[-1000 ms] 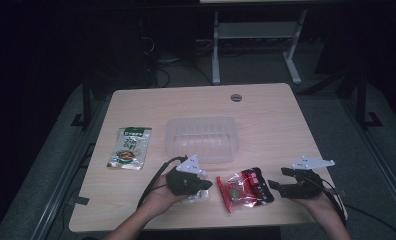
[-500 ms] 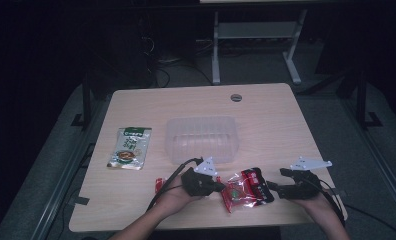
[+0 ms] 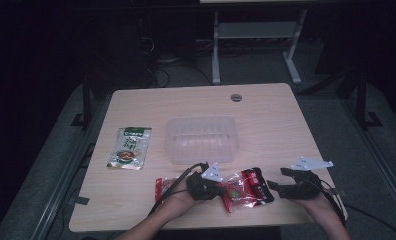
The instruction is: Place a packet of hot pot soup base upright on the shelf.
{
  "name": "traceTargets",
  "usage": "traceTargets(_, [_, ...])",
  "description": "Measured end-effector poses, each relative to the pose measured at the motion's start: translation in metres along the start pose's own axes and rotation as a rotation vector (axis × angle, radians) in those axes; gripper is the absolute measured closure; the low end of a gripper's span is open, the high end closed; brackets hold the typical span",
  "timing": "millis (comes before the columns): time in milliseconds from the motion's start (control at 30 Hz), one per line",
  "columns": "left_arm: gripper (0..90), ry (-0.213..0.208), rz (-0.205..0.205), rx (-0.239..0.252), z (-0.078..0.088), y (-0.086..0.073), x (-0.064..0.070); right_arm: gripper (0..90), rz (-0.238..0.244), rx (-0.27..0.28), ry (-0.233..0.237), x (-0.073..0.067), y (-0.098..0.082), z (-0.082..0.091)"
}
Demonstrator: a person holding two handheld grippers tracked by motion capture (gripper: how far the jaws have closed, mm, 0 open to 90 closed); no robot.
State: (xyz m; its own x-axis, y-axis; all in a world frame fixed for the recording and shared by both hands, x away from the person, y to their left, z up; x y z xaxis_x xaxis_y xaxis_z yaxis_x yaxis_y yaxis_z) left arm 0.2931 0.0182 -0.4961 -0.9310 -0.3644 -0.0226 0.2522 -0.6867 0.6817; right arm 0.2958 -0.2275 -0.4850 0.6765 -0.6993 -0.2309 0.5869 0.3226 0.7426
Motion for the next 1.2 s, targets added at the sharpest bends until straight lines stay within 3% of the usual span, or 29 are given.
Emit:
traceTargets(200, [89.5, 0.013, 0.001, -0.022, -0.001, -0.003, -0.003, 25.8, -0.01, 0.015, -0.001, 0.001, 0.001, 0.005])
traceTargets(267, [89.5, 0.021, -0.019, -0.043, -0.002, -0.006, -0.004, 25.8, -0.006, 0.029, -0.006, 0.003, 0.002, 0.007])
traceTargets(500, [89.6, 0.022, 0.019, -0.043, -0.004, -0.008, -0.004, 25.4, -0.011, 0.05, -0.011, 0.003, 0.004, 0.015])
traceTargets(533, [89.6, 0.024, 0.004, -0.051, -0.004, -0.009, -0.005, 25.4, -0.018, 0.055, -0.006, 0.001, 0.005, 0.016])
traceTargets(667, [89.7, 0.032, 0.019, -0.052, -0.005, -0.011, -0.005, 25.4, -0.014, 0.062, 0.001, -0.001, 0.006, 0.017])
traceTargets(767, [89.7, 0.036, 0.001, -0.065, -0.004, -0.011, -0.005, 25.4, -0.018, 0.057, 0.026, -0.004, 0.007, 0.016])
traceTargets(967, [89.7, 0.034, 0.014, -0.059, -0.004, -0.012, -0.005, 25.8, -0.022, 0.057, 0.104, -0.014, 0.008, 0.011])
traceTargets(1200, [89.7, 0.043, 0.001, -0.061, -0.004, -0.012, -0.005, 25.7, -0.032, 0.001, 0.18, -0.024, 0.004, -0.004])
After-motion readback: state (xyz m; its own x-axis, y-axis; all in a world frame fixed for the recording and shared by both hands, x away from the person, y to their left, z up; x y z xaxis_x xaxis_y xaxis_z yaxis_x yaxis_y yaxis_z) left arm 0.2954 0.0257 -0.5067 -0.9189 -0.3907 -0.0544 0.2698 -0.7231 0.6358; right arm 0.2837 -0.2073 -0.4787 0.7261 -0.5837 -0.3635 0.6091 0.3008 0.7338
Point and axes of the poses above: each handheld gripper's, and its own axes: z roughly backward along the jaws, y roughly out of its top, x roughly to its right, the point moved 6 cm from there along -z, roughly forward along the jaws, and after that the axes turned 9 degrees about y, right-handed, at the moved point
